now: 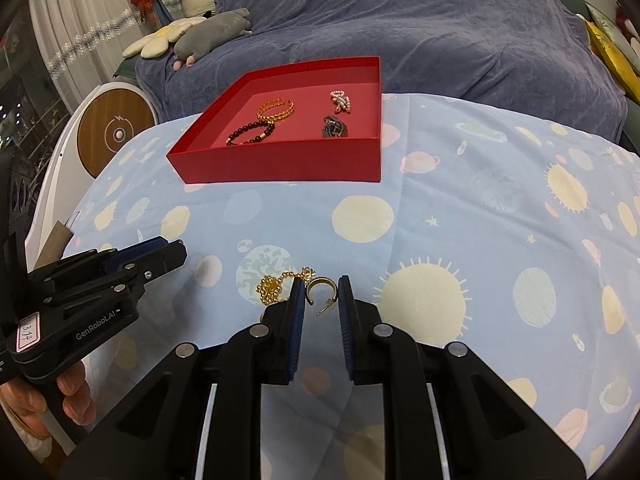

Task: Organize jewelry
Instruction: 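Carry the earring and silver ring into the red box and release both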

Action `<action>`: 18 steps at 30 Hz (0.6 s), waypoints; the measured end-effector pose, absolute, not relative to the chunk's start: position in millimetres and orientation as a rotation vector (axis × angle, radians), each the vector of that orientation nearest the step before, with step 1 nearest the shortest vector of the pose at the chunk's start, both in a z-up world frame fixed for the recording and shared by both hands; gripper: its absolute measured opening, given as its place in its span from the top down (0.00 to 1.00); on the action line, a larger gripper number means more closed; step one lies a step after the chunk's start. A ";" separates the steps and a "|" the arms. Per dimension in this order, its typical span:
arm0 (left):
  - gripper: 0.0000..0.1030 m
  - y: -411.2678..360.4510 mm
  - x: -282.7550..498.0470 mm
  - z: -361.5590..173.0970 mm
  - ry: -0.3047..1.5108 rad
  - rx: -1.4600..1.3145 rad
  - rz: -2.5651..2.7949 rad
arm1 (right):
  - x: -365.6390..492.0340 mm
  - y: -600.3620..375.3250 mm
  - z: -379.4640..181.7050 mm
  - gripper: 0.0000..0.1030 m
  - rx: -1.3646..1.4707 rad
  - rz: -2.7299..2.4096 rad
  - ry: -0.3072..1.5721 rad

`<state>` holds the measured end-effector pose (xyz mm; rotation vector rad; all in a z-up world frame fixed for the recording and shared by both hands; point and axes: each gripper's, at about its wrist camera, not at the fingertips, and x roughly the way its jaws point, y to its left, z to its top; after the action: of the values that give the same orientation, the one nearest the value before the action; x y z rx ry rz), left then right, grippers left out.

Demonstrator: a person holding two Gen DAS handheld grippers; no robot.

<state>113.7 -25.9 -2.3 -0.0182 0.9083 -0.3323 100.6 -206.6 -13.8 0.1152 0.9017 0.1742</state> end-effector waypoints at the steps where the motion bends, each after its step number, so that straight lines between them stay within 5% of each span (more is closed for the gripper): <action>1: 0.80 -25.2 115.0 2.8 0.899 -0.021 -0.337 | 102.9 -206.3 -10.2 0.84 0.114 0.174 0.893; 18: 0.80 -15.2 218.7 48.1 0.791 0.013 -0.295 | 217.9 -206.7 33.5 0.84 0.118 0.169 0.794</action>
<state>218.7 -15.2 48.1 0.0129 0.7913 -0.2948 218.0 -206.7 33.5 0.1179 0.7937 0.1685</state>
